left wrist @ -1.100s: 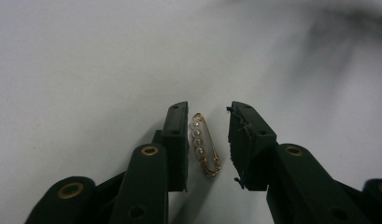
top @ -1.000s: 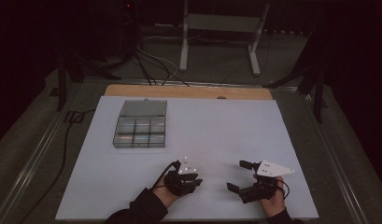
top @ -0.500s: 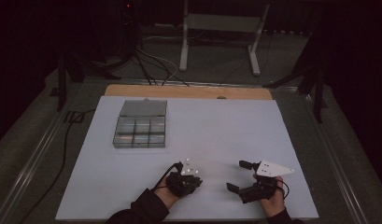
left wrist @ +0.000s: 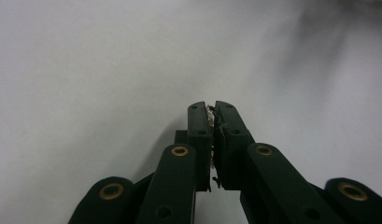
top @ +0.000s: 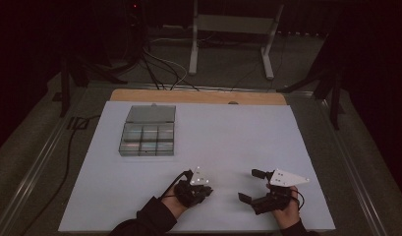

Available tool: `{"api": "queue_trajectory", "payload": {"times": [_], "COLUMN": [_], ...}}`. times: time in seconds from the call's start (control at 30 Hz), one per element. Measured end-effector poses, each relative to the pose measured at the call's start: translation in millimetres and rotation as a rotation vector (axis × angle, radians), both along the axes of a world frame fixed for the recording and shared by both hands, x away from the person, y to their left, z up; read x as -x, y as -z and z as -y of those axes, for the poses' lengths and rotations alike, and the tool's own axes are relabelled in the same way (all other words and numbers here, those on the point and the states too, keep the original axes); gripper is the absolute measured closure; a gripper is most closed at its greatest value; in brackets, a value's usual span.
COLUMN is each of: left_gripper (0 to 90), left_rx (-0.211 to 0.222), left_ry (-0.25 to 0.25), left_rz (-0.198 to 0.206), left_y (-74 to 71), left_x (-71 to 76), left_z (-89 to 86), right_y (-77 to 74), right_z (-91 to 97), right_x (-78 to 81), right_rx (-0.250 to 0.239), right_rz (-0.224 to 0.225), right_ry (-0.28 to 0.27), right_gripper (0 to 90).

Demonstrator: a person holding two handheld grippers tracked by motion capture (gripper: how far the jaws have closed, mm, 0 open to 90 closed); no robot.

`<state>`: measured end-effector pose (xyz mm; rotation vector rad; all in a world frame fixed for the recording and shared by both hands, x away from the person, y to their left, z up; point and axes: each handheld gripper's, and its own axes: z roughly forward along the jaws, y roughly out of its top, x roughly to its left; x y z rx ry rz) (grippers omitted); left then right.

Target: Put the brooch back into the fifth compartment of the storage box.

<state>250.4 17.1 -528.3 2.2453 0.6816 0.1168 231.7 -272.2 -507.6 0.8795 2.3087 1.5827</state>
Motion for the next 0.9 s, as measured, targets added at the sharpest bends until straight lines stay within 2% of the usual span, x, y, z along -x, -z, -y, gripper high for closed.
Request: {"api": "queue_trajectory", "payload": {"times": [0.47, 0.9], "left_gripper": [88.0, 88.0], "left_rx": [0.009, 0.027], "left_ry": [0.01, -0.015], "left_rz": [0.018, 0.027], "left_y": [-7.7, -13.8], "left_x": [-5.6, -10.5], "left_z": [-7.9, -19.1], "right_y": [-0.2, -0.2], "right_z": [-0.4, -0.6], "right_x": [0.4, 0.5], "right_rx": [-0.002, 0.001], "right_rz": [0.002, 0.004], "right_ry": [-0.003, -0.003], "right_gripper": [0.0, 0.0]}}
